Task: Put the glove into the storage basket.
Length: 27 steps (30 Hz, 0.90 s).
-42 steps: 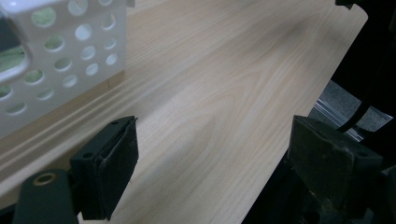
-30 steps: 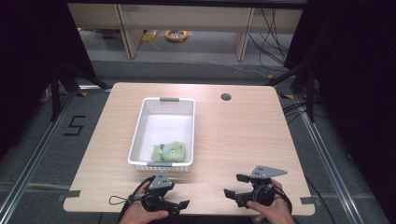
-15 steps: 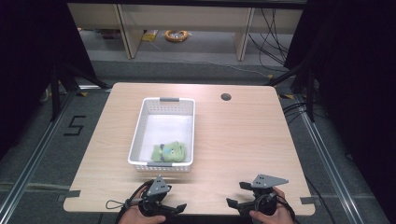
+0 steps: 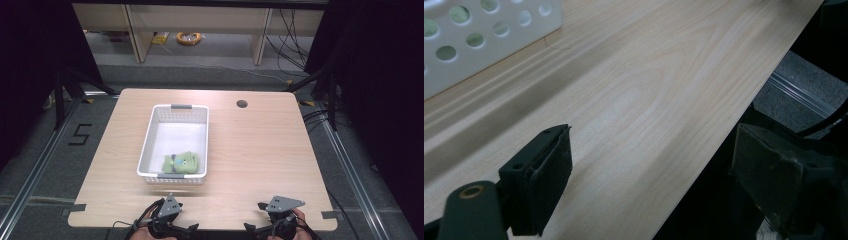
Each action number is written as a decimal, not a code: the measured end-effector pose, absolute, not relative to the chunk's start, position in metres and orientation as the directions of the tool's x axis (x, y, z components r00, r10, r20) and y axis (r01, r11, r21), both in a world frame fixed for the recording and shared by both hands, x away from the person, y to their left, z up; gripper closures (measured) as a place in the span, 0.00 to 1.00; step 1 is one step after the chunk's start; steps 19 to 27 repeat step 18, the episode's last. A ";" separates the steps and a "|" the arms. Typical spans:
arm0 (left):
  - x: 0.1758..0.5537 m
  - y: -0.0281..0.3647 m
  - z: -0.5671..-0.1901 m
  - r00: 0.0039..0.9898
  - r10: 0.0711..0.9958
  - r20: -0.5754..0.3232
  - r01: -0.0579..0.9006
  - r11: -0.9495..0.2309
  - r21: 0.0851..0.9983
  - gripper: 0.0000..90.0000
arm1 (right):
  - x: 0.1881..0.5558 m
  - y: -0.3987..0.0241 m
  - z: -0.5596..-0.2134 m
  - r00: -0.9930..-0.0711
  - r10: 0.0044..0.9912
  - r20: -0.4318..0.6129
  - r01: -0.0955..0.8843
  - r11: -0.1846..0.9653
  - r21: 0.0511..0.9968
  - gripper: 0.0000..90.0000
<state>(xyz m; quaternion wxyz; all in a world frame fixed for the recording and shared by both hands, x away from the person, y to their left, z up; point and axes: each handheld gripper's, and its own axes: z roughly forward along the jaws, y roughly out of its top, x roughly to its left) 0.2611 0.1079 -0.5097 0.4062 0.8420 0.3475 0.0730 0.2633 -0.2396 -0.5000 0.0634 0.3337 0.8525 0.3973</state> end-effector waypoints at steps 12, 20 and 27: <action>0.263 0.108 -0.511 0.749 0.641 -0.168 0.527 -0.422 0.738 0.17 | 0.263 -0.238 -0.502 -0.772 0.615 0.161 0.522 0.469 0.712 0.18; 0.264 0.110 -0.510 0.744 0.646 -0.170 0.536 -0.425 0.730 0.17 | 0.265 -0.239 -0.502 -0.766 0.625 0.150 0.520 0.465 0.717 0.18; 0.264 0.110 -0.510 0.744 0.646 -0.170 0.536 -0.425 0.730 0.17 | 0.265 -0.239 -0.502 -0.766 0.625 0.150 0.520 0.465 0.717 0.18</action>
